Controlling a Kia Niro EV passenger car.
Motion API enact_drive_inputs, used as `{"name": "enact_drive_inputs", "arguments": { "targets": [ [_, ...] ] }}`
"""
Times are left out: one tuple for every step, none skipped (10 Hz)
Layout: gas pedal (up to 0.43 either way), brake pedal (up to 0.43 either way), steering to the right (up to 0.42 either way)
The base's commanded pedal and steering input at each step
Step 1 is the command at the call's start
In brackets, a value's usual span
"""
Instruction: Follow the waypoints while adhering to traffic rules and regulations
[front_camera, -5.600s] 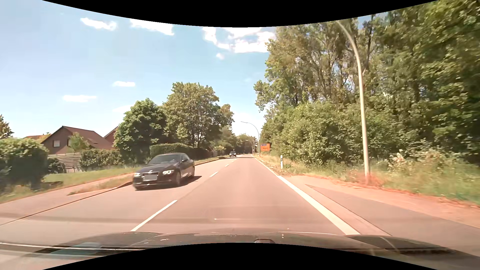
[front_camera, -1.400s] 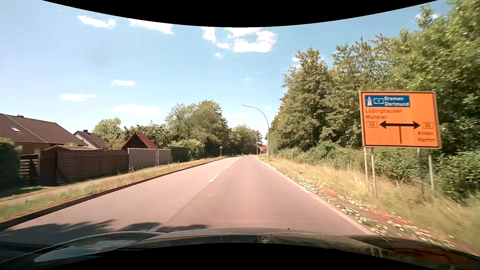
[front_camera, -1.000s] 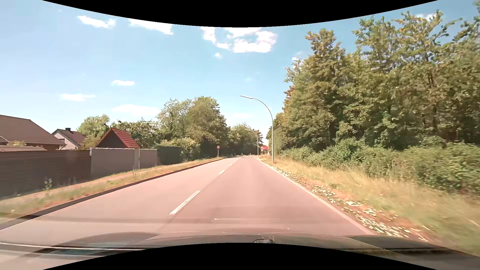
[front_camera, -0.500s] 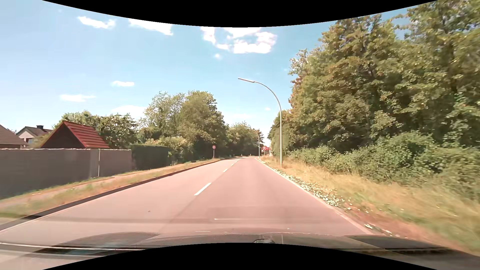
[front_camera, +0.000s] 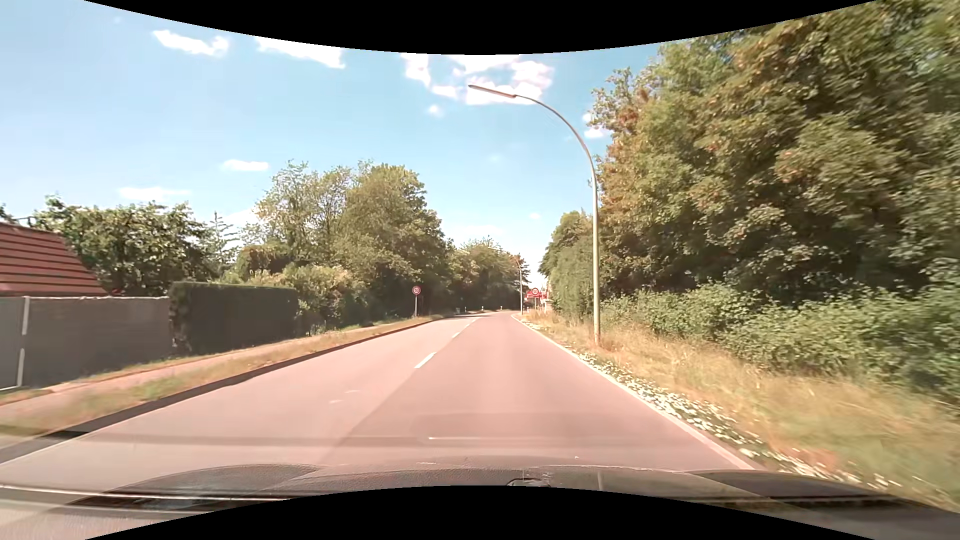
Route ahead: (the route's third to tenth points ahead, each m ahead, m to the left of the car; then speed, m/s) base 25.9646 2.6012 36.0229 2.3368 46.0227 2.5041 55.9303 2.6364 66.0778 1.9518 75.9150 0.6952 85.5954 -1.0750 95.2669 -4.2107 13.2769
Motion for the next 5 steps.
{"name": "enact_drive_inputs", "arguments": {
  "targets": [
    [0.177, 0.0, -0.001],
    [0.177, 0.0, -0.001],
    [0.177, 0.0, -0.001],
    [0.177, 0.0, -0.001],
    [0.177, 0.0, -0.001]
  ]
}}
